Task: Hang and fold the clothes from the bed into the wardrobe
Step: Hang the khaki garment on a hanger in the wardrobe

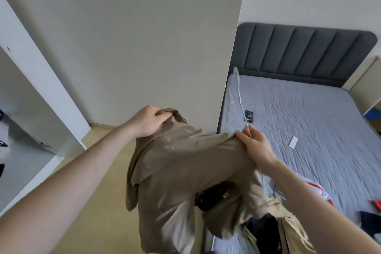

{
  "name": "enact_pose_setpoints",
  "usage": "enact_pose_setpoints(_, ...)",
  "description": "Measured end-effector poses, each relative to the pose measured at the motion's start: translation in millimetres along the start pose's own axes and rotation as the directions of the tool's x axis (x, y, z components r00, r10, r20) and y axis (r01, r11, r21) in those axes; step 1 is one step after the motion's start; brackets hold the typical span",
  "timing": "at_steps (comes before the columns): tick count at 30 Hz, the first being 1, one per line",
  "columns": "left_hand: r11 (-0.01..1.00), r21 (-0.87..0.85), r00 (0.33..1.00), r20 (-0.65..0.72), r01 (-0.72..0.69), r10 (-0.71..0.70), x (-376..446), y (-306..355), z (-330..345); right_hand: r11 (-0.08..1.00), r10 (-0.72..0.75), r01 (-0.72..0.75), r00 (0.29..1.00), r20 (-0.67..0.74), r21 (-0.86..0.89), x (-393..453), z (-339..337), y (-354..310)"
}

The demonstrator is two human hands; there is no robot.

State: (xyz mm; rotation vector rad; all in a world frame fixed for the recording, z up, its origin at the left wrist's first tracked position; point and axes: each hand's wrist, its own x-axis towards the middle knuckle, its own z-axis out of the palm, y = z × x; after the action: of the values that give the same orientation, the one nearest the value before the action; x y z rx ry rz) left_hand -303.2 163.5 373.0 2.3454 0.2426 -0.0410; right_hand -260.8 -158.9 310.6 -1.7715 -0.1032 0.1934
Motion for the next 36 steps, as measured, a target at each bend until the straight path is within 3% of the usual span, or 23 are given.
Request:
enact_pose_setpoints(4, 0.997, 0.079, 0.998, -0.057, 0.008, -0.004, 10.7, -23.8, 11.6, 0.992, -0.061, 0.067, 0.997, 0.053, -0.107, 0.4, -8.7, -32.0)
enact_pose_setpoints(8, 0.998, 0.061, 0.998, -0.055, 0.005, -0.002, 20.1, -26.1, 19.4, 0.977, -0.099, 0.094, 0.995, -0.018, -0.192, 3.5, -17.3, -49.1)
enact_pose_setpoints(16, 0.974, 0.214, 0.957, -0.258, -0.076, 0.131, 46.6, -14.5, 31.0, 0.983, 0.037, -0.045, 0.998, 0.049, 0.178, -5.9, -17.0, -81.1)
enact_pose_setpoints(19, 0.989, 0.126, 0.924, -0.364, -0.073, 0.114, 38.4, 2.6, 46.0, 0.964, 0.052, -0.069, 0.996, 0.072, 0.257, -4.1, -10.6, -89.6)
enact_pose_setpoints(21, 0.989, -0.005, 0.909, -0.396, -0.145, 0.132, 19.7, 19.1, 65.4, 0.964, 0.053, -0.066, 0.997, 0.059, 0.256, -1.3, -7.1, -92.5)
enact_pose_setpoints(22, 0.976, -0.071, 0.920, -0.352, -0.208, 0.170, 7.0, 27.0, 77.7, 0.967, 0.051, -0.064, 0.997, 0.058, 0.247, 0.7, -5.7, -92.7)
enact_pose_setpoints(24, 0.954, -0.110, 0.959, -0.100, -0.277, 0.267, -21.5, 41.5, 102.9, 0.973, 0.058, -0.071, 0.996, 0.064, 0.219, 4.1, -2.4, -92.5)
enact_pose_setpoints(26, 0.964, -0.093, 0.947, 0.188, -0.248, 0.261, -40.1, 52.6, 124.4, 0.982, 0.069, -0.081, 0.995, 0.076, 0.172, 6.5, 1.9, -91.7)
enact_pose_setpoints(27, 0.967, -0.100, 0.936, 0.248, -0.232, 0.250, -42.4, 56.1, 133.9, 0.986, 0.077, -0.088, 0.994, 0.076, 0.142, 6.9, 4.4, -91.7)
enact_pose_setpoints(29, 0.965, -0.152, 0.942, 0.232, -0.213, 0.244, -40.2, 64.4, 148.5, 0.991, 0.085, -0.092, 0.993, 0.080, 0.095, 6.4, 7.9, -91.3)
enact_pose_setpoints(33, 0.955, -0.185, 0.966, 0.073, -0.230, 0.247, -29.2, 77.7, 163.3, 0.994, 0.101, -0.105, 0.986, 0.137, 0.025, 1.3, 6.3, -92.7)
enact_pose_setpoints(36, 0.944, -0.176, 0.955, 0.058, -0.278, 0.292, -18.0, 76.8, 162.9, 0.994, 0.100, -0.106, 0.985, 0.139, 0.032, -0.1, -3.5, -88.2)
